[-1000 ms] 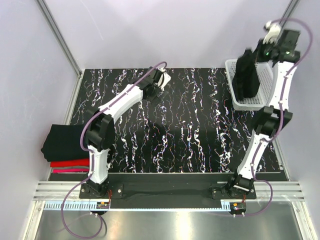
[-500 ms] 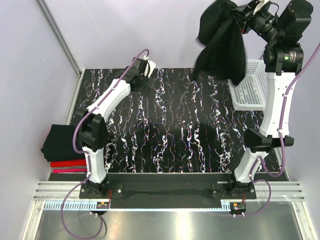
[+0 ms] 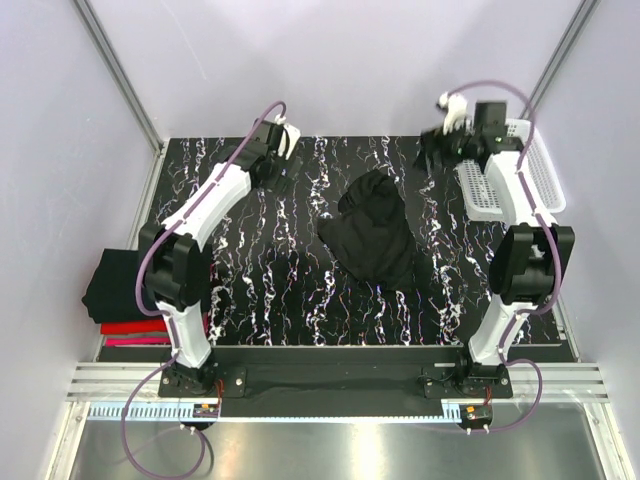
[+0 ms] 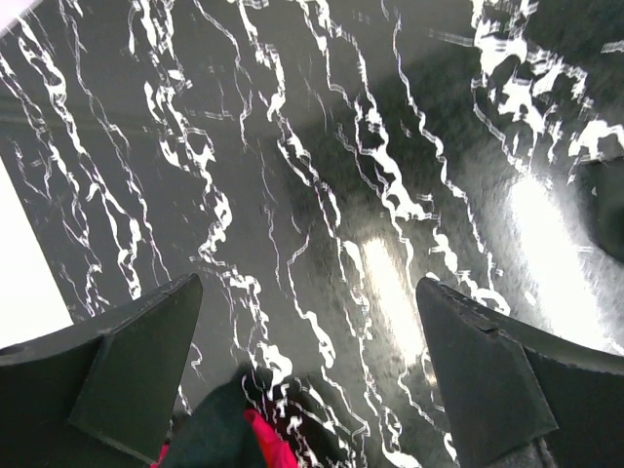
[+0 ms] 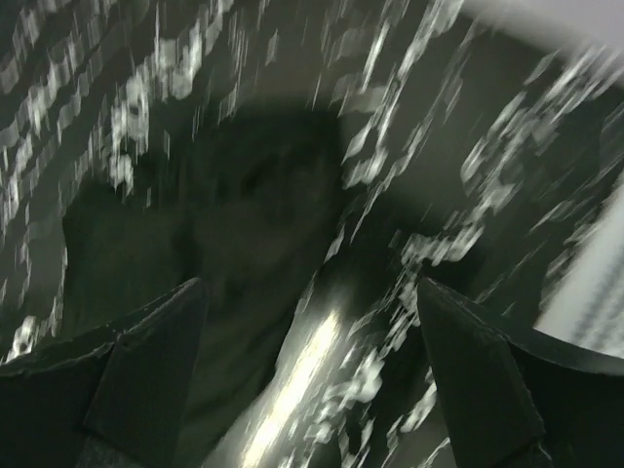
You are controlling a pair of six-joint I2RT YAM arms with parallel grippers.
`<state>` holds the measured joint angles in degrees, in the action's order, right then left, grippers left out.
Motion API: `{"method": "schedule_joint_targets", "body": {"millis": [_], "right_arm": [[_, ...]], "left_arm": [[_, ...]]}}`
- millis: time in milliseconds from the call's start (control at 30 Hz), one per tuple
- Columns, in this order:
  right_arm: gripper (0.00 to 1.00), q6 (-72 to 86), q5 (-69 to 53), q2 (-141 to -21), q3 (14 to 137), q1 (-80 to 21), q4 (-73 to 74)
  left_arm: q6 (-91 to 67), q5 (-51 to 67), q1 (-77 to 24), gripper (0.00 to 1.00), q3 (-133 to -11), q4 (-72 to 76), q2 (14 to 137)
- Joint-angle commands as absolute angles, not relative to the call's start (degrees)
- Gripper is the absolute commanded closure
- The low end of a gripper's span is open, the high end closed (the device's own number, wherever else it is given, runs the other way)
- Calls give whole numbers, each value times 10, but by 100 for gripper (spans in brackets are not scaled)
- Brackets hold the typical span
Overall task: Fold and stack the t-shirts
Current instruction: Move the tshirt to the center of the board
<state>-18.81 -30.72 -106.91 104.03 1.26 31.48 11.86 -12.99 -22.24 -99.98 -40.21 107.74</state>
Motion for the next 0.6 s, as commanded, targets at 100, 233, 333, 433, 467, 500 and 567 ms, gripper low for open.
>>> {"method": "schedule_joint_targets", "body": {"millis": [100, 233, 333, 433, 467, 500, 567], "right_arm": [[9, -332, -379, -1046, 1000, -33, 391], [14, -419, -372, -1102, 1031, -89, 425], [17, -442, -370, -1149, 1057, -130, 421], [19, -442, -366, -1209, 1097, -155, 406], [21, -440, -361, -1225, 1119, -168, 405], [22, -438, -358, -1256, 1131, -174, 401], [24, -424, -348, -1284, 1162, -187, 396]], "left_arm": [[130, -161, -221, 1, -955, -384, 1019], [139, -141, -217, 1, -929, -389, 994], [140, -96, -212, 1, -919, -411, 981], [131, -47, -202, 1, -898, -435, 963], [132, -37, -201, 1, -890, -439, 956], [131, -34, -201, 1, -883, -440, 951], [128, -33, -201, 1, -858, -443, 931]]}}
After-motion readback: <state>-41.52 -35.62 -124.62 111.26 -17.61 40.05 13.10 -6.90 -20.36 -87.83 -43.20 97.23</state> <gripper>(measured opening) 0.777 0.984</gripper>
